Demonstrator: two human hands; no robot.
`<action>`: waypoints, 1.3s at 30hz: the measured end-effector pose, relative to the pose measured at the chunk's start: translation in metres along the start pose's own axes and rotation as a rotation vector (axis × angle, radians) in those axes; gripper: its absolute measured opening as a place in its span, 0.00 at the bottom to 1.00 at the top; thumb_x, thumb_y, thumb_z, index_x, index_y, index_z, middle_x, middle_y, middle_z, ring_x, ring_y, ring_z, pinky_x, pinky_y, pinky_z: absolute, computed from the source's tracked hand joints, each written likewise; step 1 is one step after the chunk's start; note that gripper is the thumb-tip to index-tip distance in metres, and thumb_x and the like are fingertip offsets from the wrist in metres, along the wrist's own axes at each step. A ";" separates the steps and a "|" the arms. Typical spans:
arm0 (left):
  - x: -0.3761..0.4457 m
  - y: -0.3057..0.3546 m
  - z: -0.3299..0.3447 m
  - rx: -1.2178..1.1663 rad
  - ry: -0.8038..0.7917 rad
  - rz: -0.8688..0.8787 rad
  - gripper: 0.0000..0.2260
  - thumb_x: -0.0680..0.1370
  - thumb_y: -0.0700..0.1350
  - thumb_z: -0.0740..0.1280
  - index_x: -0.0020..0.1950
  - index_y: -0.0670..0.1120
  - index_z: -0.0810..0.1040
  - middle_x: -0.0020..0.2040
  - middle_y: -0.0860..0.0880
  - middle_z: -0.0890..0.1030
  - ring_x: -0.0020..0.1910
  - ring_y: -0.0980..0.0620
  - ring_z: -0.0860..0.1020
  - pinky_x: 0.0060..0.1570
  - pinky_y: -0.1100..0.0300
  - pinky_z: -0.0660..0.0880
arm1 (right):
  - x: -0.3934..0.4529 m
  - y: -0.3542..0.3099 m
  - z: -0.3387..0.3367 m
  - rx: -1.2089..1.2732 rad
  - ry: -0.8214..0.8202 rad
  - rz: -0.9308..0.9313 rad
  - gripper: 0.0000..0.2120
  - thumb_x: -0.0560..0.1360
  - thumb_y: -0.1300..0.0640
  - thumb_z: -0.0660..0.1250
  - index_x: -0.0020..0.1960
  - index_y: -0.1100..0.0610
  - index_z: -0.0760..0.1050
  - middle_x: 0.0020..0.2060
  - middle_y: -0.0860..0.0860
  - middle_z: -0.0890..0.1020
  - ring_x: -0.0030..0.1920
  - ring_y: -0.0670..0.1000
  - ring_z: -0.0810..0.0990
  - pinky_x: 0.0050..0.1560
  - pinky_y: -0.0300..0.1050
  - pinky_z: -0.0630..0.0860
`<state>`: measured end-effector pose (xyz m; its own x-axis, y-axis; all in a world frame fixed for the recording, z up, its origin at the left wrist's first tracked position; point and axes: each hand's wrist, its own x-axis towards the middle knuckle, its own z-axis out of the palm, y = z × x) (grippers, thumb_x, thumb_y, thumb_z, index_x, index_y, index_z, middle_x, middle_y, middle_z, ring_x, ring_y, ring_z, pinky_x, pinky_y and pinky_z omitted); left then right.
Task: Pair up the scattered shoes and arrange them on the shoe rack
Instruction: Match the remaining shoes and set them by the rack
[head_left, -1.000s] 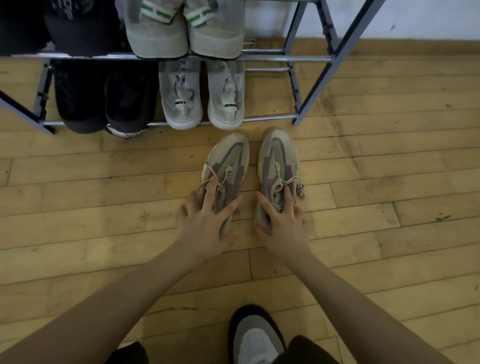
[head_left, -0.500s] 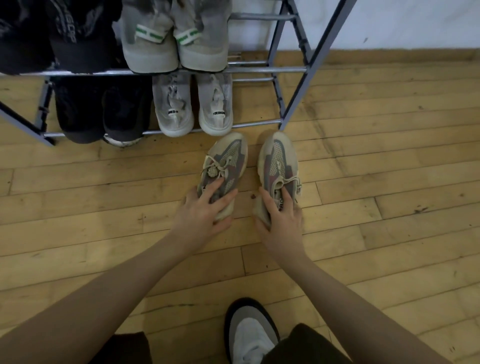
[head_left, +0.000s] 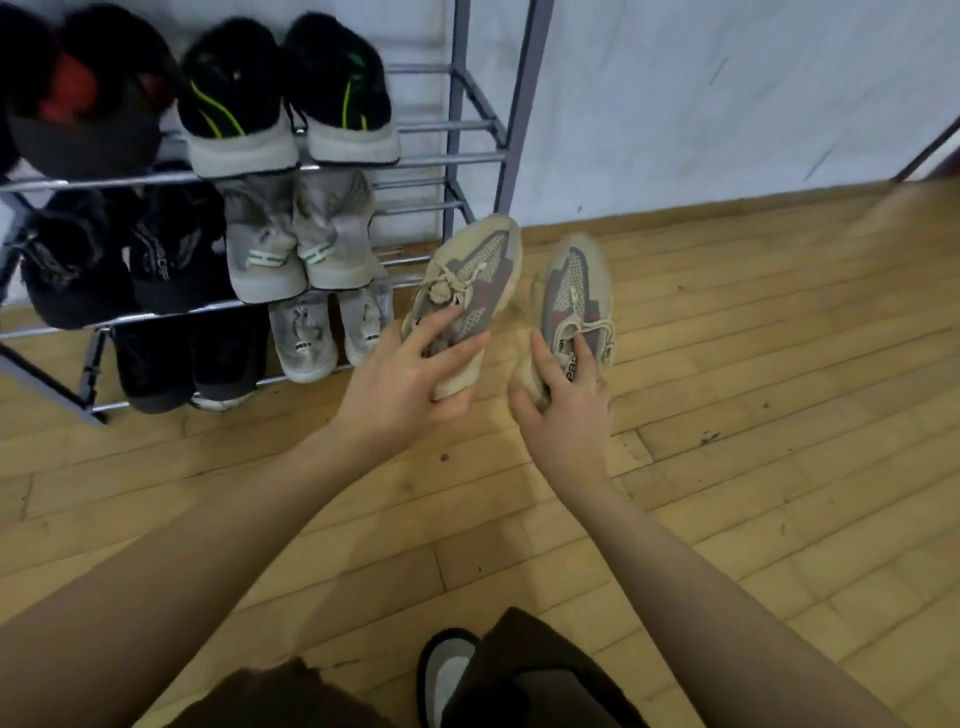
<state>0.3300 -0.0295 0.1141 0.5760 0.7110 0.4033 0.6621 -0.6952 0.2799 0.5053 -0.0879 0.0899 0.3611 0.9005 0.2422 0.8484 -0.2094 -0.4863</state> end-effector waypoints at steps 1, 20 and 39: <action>0.008 0.005 -0.012 0.003 0.024 0.012 0.22 0.72 0.57 0.61 0.65 0.55 0.73 0.68 0.46 0.71 0.51 0.34 0.74 0.43 0.42 0.77 | 0.004 -0.005 -0.013 0.007 0.030 -0.012 0.27 0.73 0.45 0.65 0.71 0.39 0.63 0.73 0.55 0.62 0.65 0.67 0.66 0.62 0.63 0.66; 0.069 0.042 -0.220 0.171 0.426 -0.033 0.22 0.73 0.58 0.61 0.65 0.54 0.73 0.66 0.43 0.71 0.52 0.35 0.74 0.41 0.45 0.77 | 0.073 -0.150 -0.181 0.197 0.359 -0.471 0.22 0.74 0.43 0.61 0.68 0.44 0.69 0.70 0.57 0.67 0.61 0.62 0.72 0.58 0.57 0.71; 0.140 -0.096 -0.256 0.213 0.370 -0.371 0.21 0.75 0.50 0.67 0.67 0.50 0.71 0.70 0.41 0.64 0.64 0.34 0.64 0.60 0.43 0.65 | 0.218 -0.270 -0.098 0.231 0.074 -0.543 0.18 0.74 0.44 0.63 0.64 0.41 0.73 0.73 0.50 0.61 0.68 0.58 0.65 0.62 0.58 0.70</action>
<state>0.2242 0.1100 0.3672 0.1054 0.7924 0.6009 0.8922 -0.3422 0.2947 0.3922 0.1274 0.3559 -0.0680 0.8249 0.5612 0.8160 0.3696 -0.4444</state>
